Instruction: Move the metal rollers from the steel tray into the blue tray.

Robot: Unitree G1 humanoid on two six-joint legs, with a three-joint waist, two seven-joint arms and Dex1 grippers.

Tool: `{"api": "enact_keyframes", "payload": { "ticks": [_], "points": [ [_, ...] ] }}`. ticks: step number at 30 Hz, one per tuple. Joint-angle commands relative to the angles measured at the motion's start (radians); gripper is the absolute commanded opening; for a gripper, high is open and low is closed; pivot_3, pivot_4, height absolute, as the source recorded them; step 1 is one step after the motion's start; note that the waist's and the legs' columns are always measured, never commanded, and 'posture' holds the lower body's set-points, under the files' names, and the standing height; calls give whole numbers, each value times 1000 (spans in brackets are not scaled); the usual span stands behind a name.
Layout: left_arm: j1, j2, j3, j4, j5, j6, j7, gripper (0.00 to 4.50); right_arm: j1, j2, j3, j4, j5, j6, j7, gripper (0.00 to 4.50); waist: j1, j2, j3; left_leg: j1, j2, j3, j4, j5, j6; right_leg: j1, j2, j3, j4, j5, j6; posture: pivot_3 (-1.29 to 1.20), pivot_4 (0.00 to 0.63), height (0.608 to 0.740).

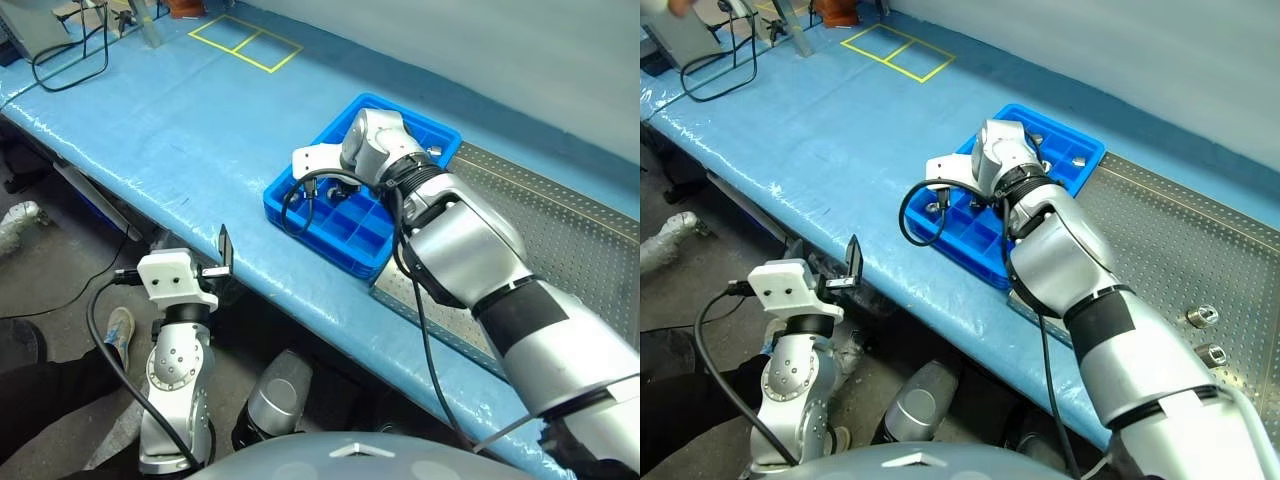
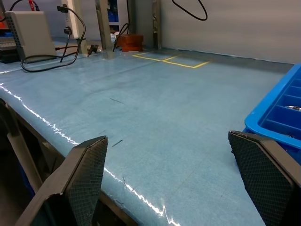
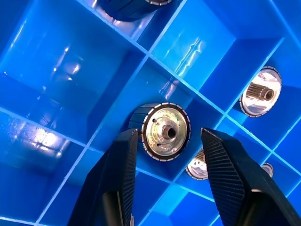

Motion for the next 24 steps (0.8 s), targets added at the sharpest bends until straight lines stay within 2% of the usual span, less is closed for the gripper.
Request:
{"api": "enact_keyframes", "payload": {
  "ticks": [1, 15, 21, 23, 24],
  "points": [
    [0, -5, -9, -29, 8, -31, 6, 4500, 24, 8, -18, 13, 12, 30, 8, 2274, 4, 0, 0, 0, 0, 0, 0, 0, 0, 0, 0, 0, 0, 0, 0, 656, 150, 740],
    [6, -7, -13, -28, 8, -35, 8, 4500, 30, -12, 66, 20, -75, 38, -43, 2274, 24, 0, 0, -1, 0, 0, 1, -1, 0, -1, -1, -1, 0, -1, -1, 654, 150, 740],
    [6, -8, -13, -28, 8, -36, 10, 4500, 20, -7, 77, 19, -73, 36, -12, 513, 31, 1, -1, 3, 0, 0, 2, -3, -5, -1, -1, -2, 1, -1, -1, 656, 150, 740],
    [5, -8, -14, -27, 8, -36, 11, 4500, 16, -5, 74, 17, -67, 30, -10, 26, 31, 1, -1, 3, 0, 0, 3, -3, -5, -1, -1, -2, 1, -1, -1, 654, 150, 740],
    [5, -8, -14, -27, 8, -37, 12, 4500, 14, -4, 69, 15, -61, 26, -12, 8, 32, 1, -1, 3, 0, 0, 3, -2, -6, -1, -2, -2, 1, -1, -1, 654, 150, 740]
  ]
}}
